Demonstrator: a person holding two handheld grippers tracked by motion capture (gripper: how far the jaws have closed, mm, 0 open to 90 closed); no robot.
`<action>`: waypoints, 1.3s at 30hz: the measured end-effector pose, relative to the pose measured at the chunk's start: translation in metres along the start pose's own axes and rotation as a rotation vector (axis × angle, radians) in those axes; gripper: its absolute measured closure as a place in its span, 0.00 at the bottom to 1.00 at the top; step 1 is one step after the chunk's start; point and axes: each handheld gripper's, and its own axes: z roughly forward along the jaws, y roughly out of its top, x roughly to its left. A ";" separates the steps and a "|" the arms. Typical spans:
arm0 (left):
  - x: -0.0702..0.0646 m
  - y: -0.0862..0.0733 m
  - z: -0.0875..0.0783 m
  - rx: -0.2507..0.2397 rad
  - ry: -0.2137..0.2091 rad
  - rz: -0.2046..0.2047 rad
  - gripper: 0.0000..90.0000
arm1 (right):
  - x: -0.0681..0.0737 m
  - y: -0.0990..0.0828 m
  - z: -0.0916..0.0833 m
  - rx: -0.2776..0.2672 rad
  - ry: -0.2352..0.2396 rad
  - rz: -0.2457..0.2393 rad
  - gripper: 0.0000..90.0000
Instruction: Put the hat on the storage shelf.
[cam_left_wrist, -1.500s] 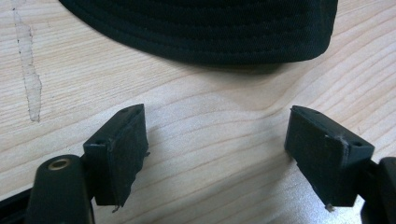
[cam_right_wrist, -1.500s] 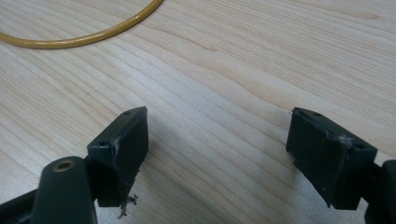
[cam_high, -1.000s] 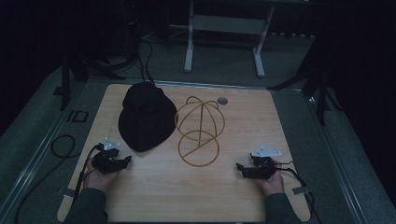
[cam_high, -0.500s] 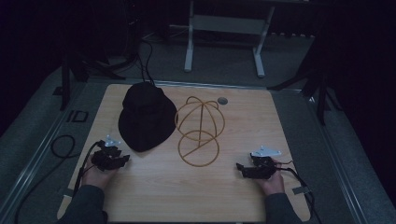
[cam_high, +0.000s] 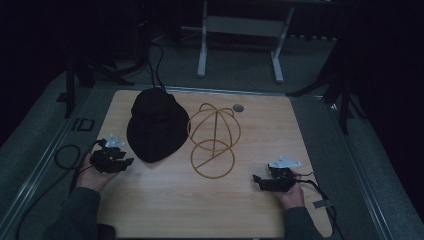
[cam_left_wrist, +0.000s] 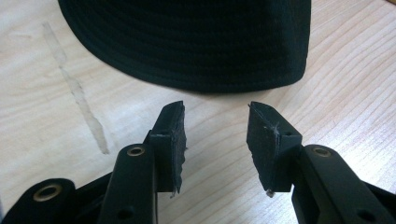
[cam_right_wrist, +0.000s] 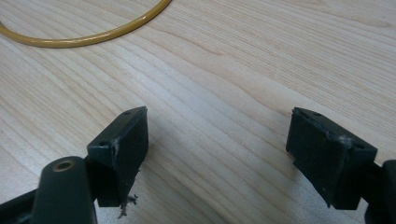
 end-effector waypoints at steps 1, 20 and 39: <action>0.001 0.002 -0.002 0.001 0.002 0.007 0.63 | 0.000 0.000 0.000 0.000 0.000 0.000 0.23; 0.017 0.047 -0.030 0.030 -0.025 0.057 0.59 | 0.000 0.000 0.000 0.000 0.000 0.000 0.23; 0.012 0.092 -0.033 0.148 -0.048 0.030 0.53 | 0.000 0.000 0.000 0.000 0.000 0.000 0.23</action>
